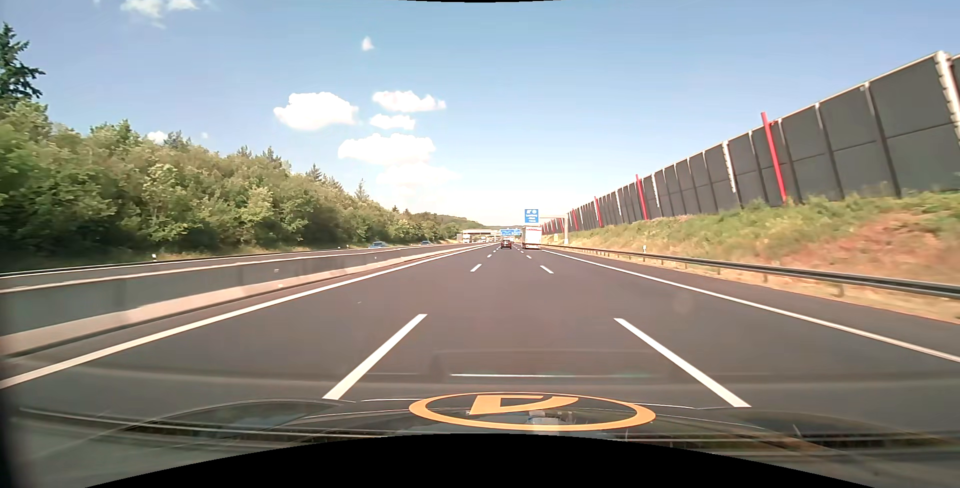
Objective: Follow the waypoints while adhering to traffic rules and regulations
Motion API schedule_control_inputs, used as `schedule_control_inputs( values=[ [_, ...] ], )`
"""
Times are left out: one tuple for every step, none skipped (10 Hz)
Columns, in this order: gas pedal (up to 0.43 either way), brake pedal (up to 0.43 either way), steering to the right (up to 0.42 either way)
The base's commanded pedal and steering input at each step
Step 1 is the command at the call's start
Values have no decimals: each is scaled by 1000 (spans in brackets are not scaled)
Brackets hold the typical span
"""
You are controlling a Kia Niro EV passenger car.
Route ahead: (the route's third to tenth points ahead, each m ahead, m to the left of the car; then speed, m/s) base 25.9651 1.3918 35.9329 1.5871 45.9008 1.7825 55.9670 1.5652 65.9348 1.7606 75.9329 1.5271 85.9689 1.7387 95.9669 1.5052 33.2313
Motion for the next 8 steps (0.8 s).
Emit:
schedule_control_inputs(
  values=[
    [248, 0, 0],
    [248, 0, 0],
    [248, 0, 0],
    [248, 0, 0],
    [248, 0, 0],
    [248, 0, 0],
    [248, 0, 0],
    [248, 0, 0]
  ],
)
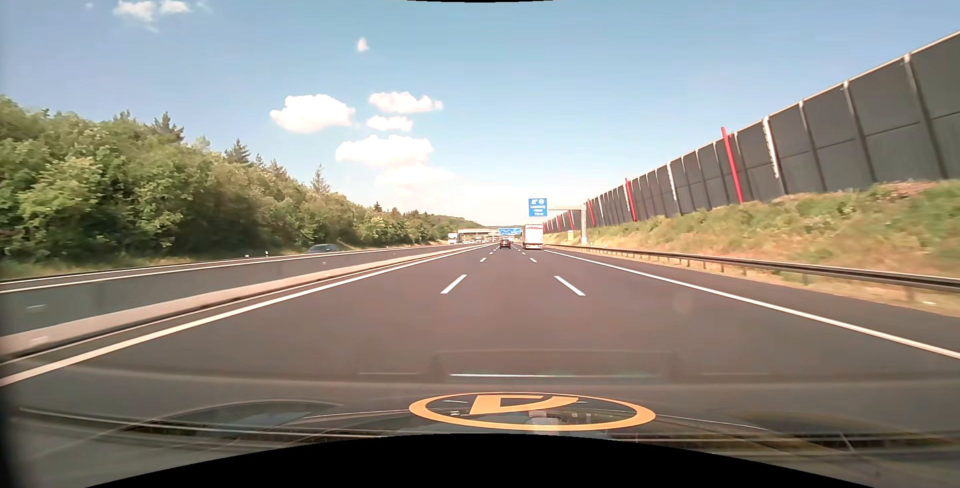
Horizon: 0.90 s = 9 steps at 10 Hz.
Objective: Follow the waypoints while adhering to traffic rules and regulations
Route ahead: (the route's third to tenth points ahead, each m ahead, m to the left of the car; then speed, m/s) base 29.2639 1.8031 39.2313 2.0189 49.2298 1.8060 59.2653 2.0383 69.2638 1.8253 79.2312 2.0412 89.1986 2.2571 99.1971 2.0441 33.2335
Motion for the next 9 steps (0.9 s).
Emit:
schedule_control_inputs(
  values=[
    [248, 0, 0],
    [248, 0, 0],
    [248, 0, -1],
    [248, 0, -1],
    [248, 0, -2],
    [248, 0, -2],
    [248, 0, -2],
    [248, 0, -2],
    [248, 0, -2]
  ],
)
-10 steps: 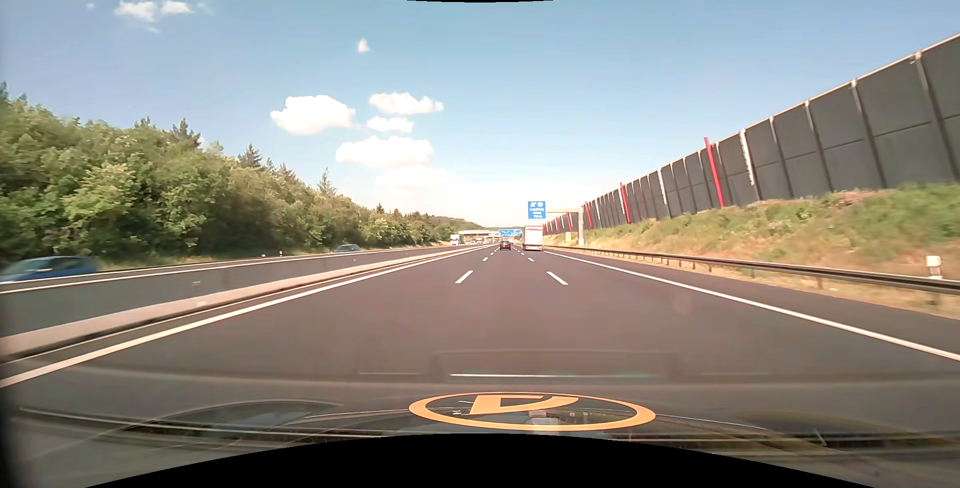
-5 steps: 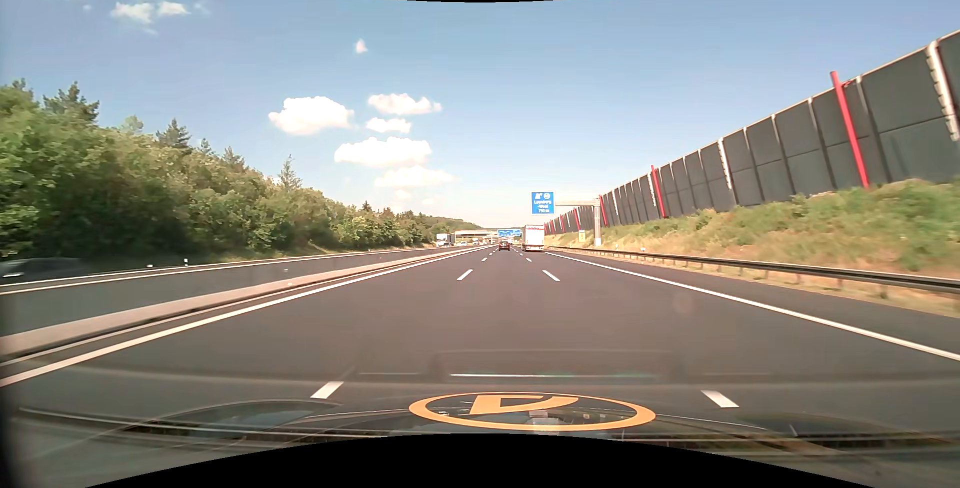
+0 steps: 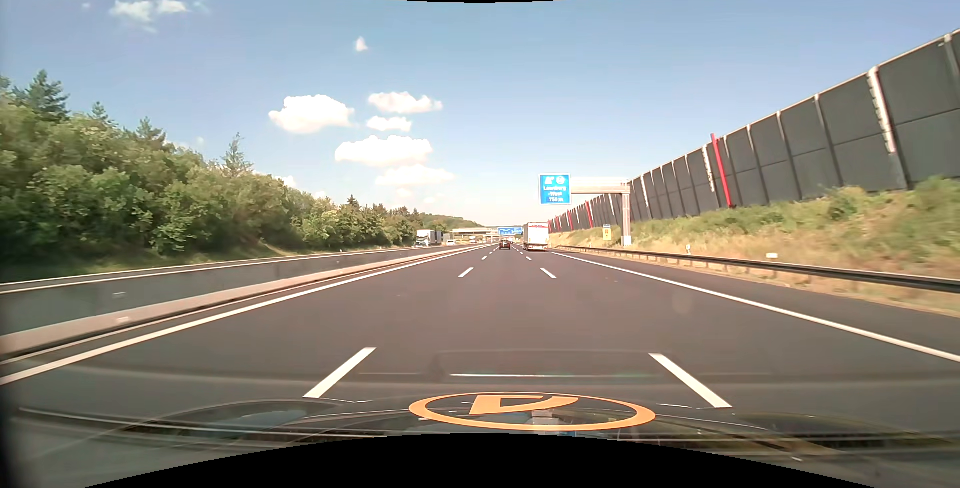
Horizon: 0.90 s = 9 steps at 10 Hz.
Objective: Follow the waypoints while adhering to traffic rules and regulations
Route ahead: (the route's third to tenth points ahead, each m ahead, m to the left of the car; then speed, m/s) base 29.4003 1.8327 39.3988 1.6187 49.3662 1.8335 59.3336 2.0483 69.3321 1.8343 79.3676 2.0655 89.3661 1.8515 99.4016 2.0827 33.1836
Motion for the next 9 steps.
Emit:
schedule_control_inputs(
  values=[
    [248, 0, -3],
    [248, 0, -3],
    [248, 0, -3],
    [248, 0, -3],
    [248, 0, -3],
    [260, 0, -3],
    [260, 0, -3],
    [260, 0, -3],
    [268, 0, -2]
  ],
)
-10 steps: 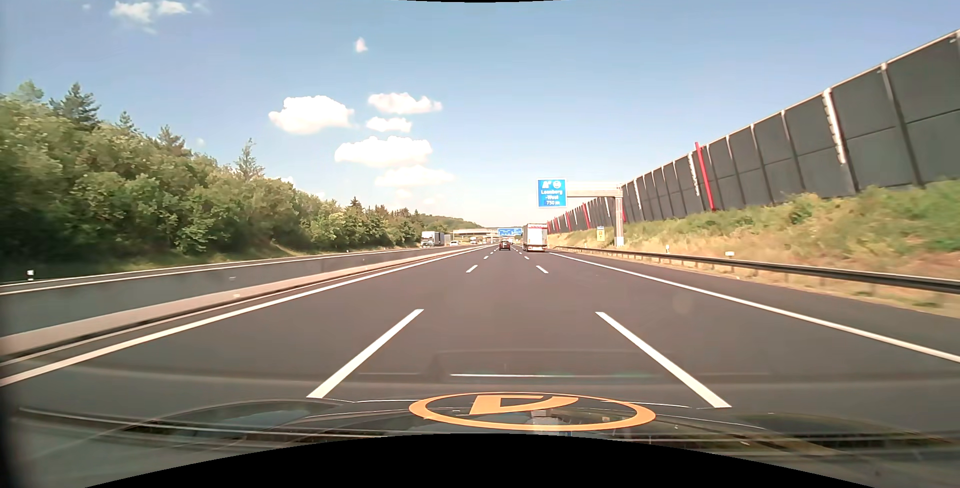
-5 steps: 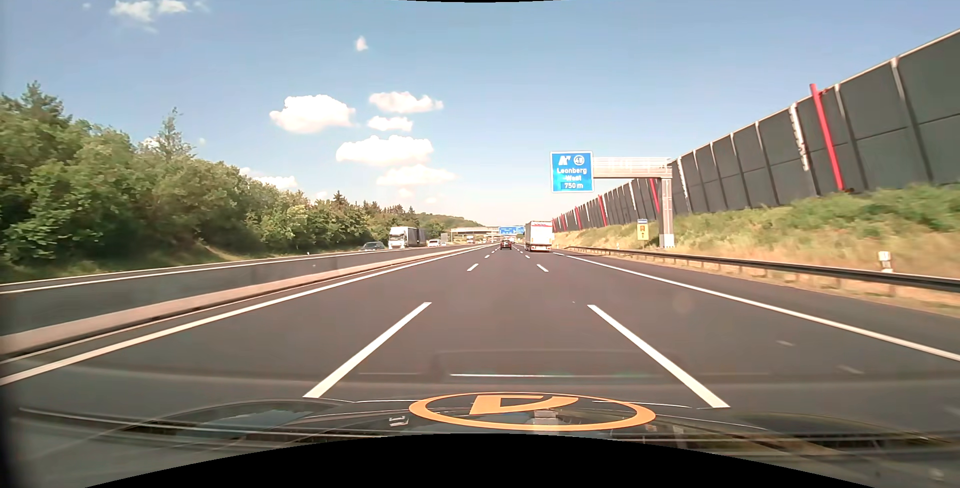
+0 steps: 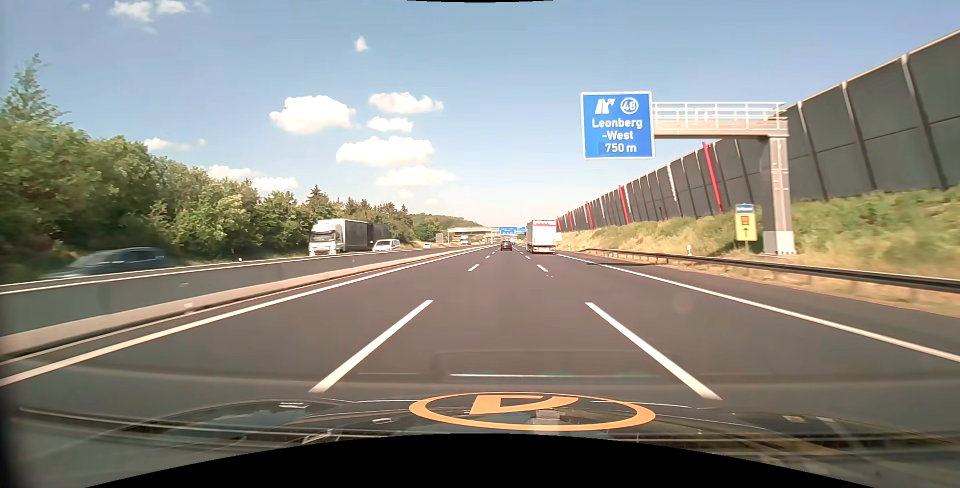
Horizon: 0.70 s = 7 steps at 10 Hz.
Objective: Follow the waypoints while adhering to traffic rules and regulations
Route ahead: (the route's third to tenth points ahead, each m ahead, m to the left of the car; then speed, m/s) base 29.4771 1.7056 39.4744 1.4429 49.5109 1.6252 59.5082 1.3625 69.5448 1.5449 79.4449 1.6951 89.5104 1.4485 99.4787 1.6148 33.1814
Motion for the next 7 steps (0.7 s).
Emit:
schedule_control_inputs(
  values=[
    [280, 0, -3],
    [280, 0, -2],
    [280, 0, -3],
    [287, 0, -2],
    [287, 0, -3],
    [287, 0, -3],
    [287, 0, -3]
  ],
)
